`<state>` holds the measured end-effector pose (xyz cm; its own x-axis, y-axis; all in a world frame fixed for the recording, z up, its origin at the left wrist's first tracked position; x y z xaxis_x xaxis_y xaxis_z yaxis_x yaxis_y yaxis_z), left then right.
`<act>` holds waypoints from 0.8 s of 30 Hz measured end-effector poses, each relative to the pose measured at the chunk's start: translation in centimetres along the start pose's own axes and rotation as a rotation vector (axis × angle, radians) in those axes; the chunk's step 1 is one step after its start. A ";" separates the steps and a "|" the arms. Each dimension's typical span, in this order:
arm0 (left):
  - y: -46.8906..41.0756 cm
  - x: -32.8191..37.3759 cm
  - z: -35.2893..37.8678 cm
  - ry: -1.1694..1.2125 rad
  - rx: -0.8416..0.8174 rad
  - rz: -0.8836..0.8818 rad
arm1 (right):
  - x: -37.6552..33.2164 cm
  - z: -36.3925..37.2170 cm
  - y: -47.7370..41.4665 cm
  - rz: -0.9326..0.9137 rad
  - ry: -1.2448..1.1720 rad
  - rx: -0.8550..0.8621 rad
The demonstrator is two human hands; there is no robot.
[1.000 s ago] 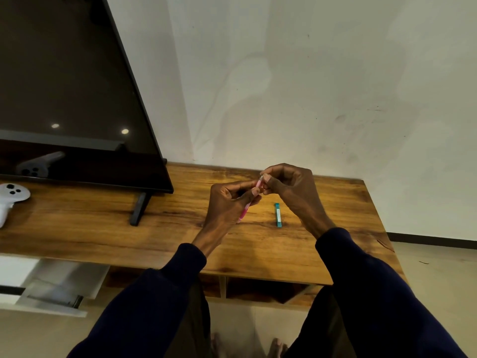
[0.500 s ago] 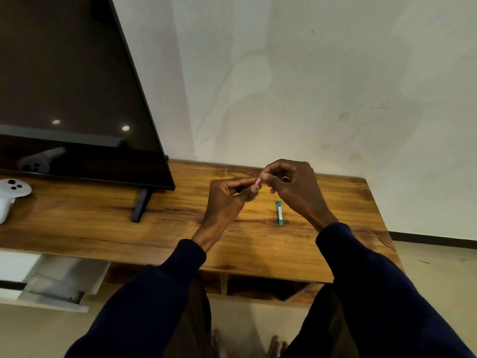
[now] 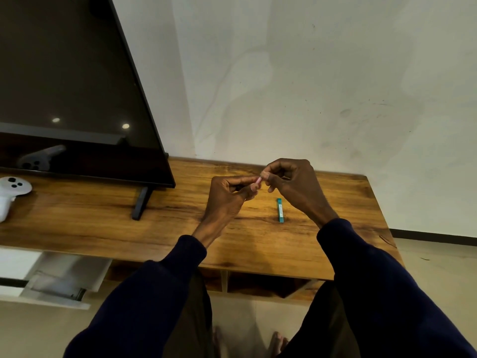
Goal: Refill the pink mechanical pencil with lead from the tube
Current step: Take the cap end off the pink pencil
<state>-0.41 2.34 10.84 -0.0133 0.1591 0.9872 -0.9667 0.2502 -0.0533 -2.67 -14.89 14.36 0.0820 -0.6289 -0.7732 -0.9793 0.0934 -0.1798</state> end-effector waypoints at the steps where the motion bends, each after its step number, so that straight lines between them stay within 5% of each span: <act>1: 0.0 -0.1 0.0 -0.002 0.000 -0.004 | 0.0 0.0 0.0 0.007 -0.004 0.004; 19: 0.2 0.1 -1.0 0.098 0.064 -0.002 | -1.6 -1.3 -0.7 -0.049 -0.150 0.220; 24: 0.6 -0.3 -0.9 0.159 0.092 -0.016 | -1.6 -1.7 -1.1 0.003 -0.315 0.123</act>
<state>-0.73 3.27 10.34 0.0360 0.3068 0.9511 -0.9859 0.1665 -0.0164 -2.07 -15.31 16.78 0.1508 -0.3609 -0.9203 -0.9514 0.1998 -0.2343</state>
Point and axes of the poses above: each hand's wrist, its own y-axis away from the middle knuckle, its own z-axis out of the palm, x = y × z, the point moved 1 cm from there along -y, towards the middle knuckle, and after that the axes turned 7 degrees about y, right-handed, at the moved point
